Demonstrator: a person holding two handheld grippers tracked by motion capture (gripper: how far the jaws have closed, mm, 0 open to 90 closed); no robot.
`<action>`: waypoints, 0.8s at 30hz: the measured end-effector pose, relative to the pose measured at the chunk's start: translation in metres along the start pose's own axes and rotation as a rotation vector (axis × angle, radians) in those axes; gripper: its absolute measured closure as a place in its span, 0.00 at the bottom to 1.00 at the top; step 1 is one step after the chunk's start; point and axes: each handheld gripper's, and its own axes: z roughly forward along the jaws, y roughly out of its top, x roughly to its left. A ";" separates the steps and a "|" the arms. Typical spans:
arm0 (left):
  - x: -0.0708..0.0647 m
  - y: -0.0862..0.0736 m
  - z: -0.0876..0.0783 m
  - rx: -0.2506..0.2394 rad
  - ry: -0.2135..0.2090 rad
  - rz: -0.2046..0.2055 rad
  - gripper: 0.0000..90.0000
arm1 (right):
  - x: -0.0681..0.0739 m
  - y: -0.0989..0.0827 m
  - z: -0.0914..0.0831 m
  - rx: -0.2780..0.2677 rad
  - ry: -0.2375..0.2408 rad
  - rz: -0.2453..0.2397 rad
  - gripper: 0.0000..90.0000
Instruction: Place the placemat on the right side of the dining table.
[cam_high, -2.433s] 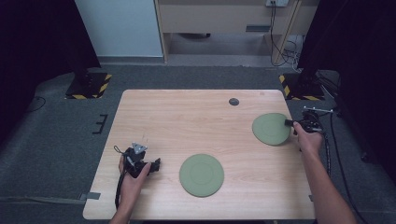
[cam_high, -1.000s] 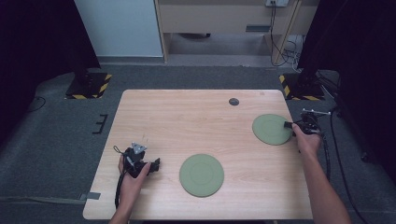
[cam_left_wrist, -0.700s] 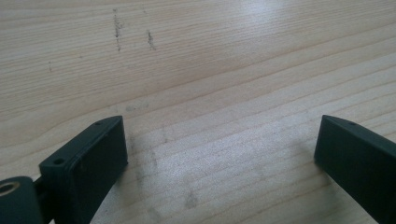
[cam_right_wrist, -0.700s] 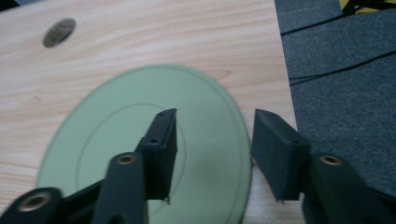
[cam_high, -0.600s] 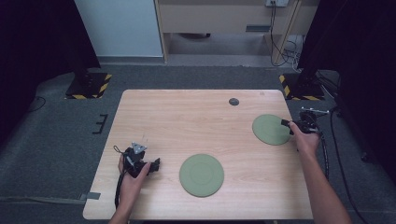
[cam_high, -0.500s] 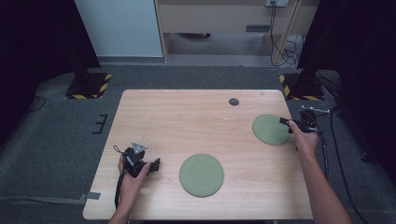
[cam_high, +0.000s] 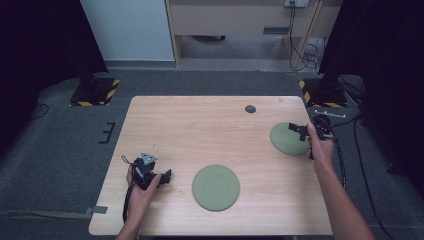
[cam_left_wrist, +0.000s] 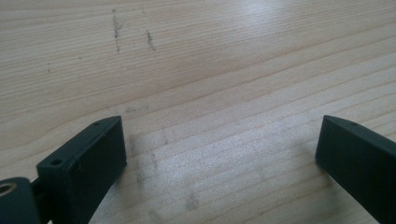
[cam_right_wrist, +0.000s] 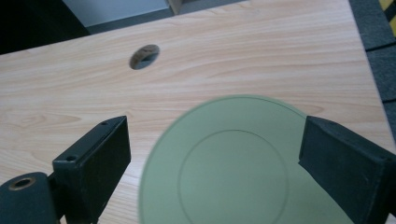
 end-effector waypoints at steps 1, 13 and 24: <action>0.000 0.000 0.000 0.000 0.000 0.000 0.01 | 0.003 0.000 -0.001 -0.005 0.003 0.000 0.11; 0.000 0.000 0.000 0.000 0.000 0.001 0.01 | 0.031 -0.002 -0.006 -0.033 -0.040 -0.115 0.09; 0.000 0.000 0.000 0.000 0.000 0.000 0.01 | 0.049 -0.013 -0.012 -0.007 -0.002 -0.189 0.11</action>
